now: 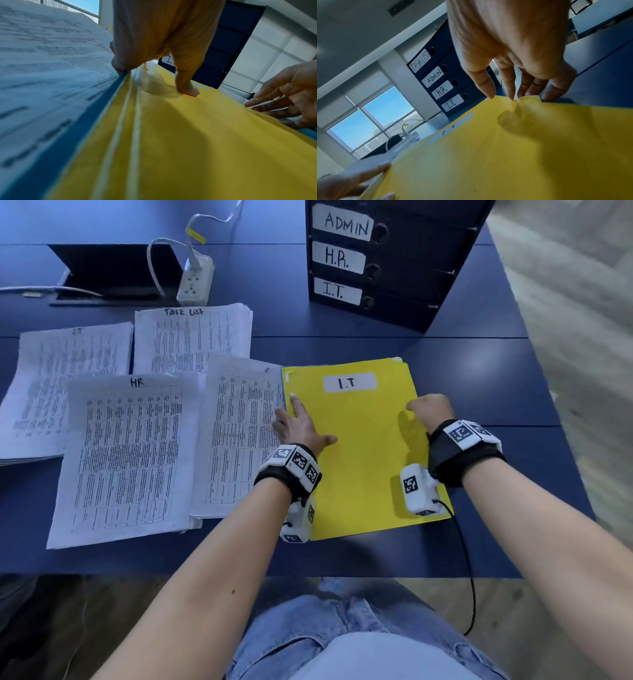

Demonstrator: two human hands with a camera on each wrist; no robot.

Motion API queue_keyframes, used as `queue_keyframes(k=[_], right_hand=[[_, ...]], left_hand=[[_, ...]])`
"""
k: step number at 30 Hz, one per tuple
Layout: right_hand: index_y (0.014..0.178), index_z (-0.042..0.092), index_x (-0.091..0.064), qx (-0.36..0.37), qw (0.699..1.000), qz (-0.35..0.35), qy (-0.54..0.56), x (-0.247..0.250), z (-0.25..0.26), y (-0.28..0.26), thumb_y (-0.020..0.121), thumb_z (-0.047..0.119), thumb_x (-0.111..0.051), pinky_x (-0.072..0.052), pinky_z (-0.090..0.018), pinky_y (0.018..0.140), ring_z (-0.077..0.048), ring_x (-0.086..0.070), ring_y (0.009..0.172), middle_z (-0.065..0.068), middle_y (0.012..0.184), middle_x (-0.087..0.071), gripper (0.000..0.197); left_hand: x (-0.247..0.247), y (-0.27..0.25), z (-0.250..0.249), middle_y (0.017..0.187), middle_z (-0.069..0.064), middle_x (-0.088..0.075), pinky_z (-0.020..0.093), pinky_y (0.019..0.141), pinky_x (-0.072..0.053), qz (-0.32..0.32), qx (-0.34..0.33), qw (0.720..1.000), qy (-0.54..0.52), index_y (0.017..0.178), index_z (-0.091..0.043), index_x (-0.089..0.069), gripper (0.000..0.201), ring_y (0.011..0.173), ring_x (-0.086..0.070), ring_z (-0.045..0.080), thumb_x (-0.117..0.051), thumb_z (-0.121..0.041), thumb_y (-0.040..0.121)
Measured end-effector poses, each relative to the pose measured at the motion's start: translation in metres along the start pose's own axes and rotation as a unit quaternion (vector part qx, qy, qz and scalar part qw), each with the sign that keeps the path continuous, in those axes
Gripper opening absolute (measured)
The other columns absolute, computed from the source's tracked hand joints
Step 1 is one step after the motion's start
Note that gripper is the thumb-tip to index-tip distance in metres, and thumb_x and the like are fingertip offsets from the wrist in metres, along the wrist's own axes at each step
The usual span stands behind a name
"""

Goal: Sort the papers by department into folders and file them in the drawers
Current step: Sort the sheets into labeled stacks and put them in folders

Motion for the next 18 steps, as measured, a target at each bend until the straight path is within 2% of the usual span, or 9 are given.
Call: queue_keyframes(k=[2,3,4,6,8,11,14,18], right_hand=[[0.081,0.006,-0.057,-0.006,1.000,-0.001,-0.016,0.001,-0.002,-0.004,0.081,0.017,-0.053,-0.037,-0.031,0.077,-0.029,-0.051,0.093,-0.015,0.110,-0.058,0.011],[0.081,0.006,-0.055,-0.007,1.000,-0.004,-0.024,0.000,-0.002,-0.006,0.082,0.017,-0.052,-0.036,-0.031,0.077,-0.030,-0.051,0.097,-0.016,0.110,-0.055,0.012],[0.085,0.004,-0.057,-0.006,0.999,-0.007,-0.034,-0.002,-0.002,-0.008,0.083,0.017,-0.050,-0.036,-0.032,0.080,-0.033,-0.049,0.106,-0.017,0.113,-0.051,0.015],[0.106,0.000,-0.057,-0.008,0.998,-0.018,-0.062,-0.007,0.000,-0.012,0.086,0.017,-0.047,-0.034,-0.034,0.090,-0.035,-0.038,0.121,-0.018,0.128,-0.042,0.028],[0.116,-0.001,-0.051,-0.009,0.996,-0.033,-0.080,-0.011,0.003,-0.017,0.088,0.017,-0.046,-0.032,-0.034,0.095,-0.034,-0.031,0.125,-0.016,0.136,-0.034,0.034],[0.121,0.002,-0.045,-0.025,0.995,-0.052,-0.077,-0.015,0.007,-0.020,0.087,0.016,-0.048,-0.031,-0.036,0.097,-0.034,-0.029,0.125,-0.014,0.139,-0.029,0.038],[0.125,0.005,-0.043,-0.037,0.996,-0.049,-0.059,-0.010,0.009,-0.019,0.086,0.017,-0.048,-0.030,-0.038,0.097,-0.035,-0.029,0.125,-0.012,0.140,-0.028,0.041],[0.125,0.010,-0.044,-0.026,0.999,-0.042,0.014,-0.002,0.007,-0.013,0.088,0.022,-0.049,-0.030,-0.036,0.097,-0.034,-0.032,0.125,-0.010,0.139,-0.032,0.039]], left_hand=[[-0.001,0.000,-0.001,0.149,0.020,0.005,0.051,0.109,-0.022,0.005,0.000,1.000,-0.005,0.147,-0.016,0.012,0.109,0.137,-0.003,0.037,-0.072,-0.030,0.078],[-0.001,0.000,-0.001,0.149,0.020,0.005,0.051,0.109,-0.022,0.005,0.000,1.000,-0.009,0.147,-0.016,0.013,0.109,0.137,-0.003,0.037,-0.072,-0.029,0.079],[0.000,0.000,-0.001,0.149,0.020,0.005,0.050,0.109,-0.022,0.003,-0.002,1.000,-0.011,0.147,-0.016,0.013,0.109,0.137,-0.004,0.037,-0.072,-0.029,0.079],[0.000,-0.001,0.000,0.149,0.019,0.004,0.049,0.109,-0.022,-0.003,-0.004,1.000,-0.018,0.147,-0.014,0.013,0.110,0.136,-0.005,0.037,-0.072,-0.029,0.078],[0.000,-0.001,0.002,0.149,0.019,0.002,0.047,0.110,-0.022,-0.007,-0.004,1.000,-0.022,0.146,-0.012,0.013,0.112,0.136,-0.006,0.037,-0.073,-0.030,0.077],[0.002,0.000,0.004,0.148,0.018,-0.001,0.043,0.111,-0.020,-0.014,-0.003,0.999,-0.036,0.146,-0.009,0.010,0.113,0.136,-0.007,0.035,-0.075,-0.031,0.075],[0.006,0.003,0.003,0.145,0.016,-0.008,0.040,0.112,-0.019,-0.028,0.000,0.997,-0.067,0.146,-0.007,-0.003,0.106,0.136,-0.010,0.033,-0.077,-0.029,0.073],[0.015,0.006,-0.001,0.139,0.014,-0.017,0.037,0.108,-0.025,-0.065,0.005,0.993,-0.094,0.138,-0.005,-0.021,0.088,0.130,-0.018,0.030,-0.075,-0.033,0.075]])
Point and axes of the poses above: each hand's wrist, its own y-axis towards the middle knuckle, its own x-axis out of the back of the hand, z = x × y, the point moved 6 cm from there along y, towards the middle knuckle
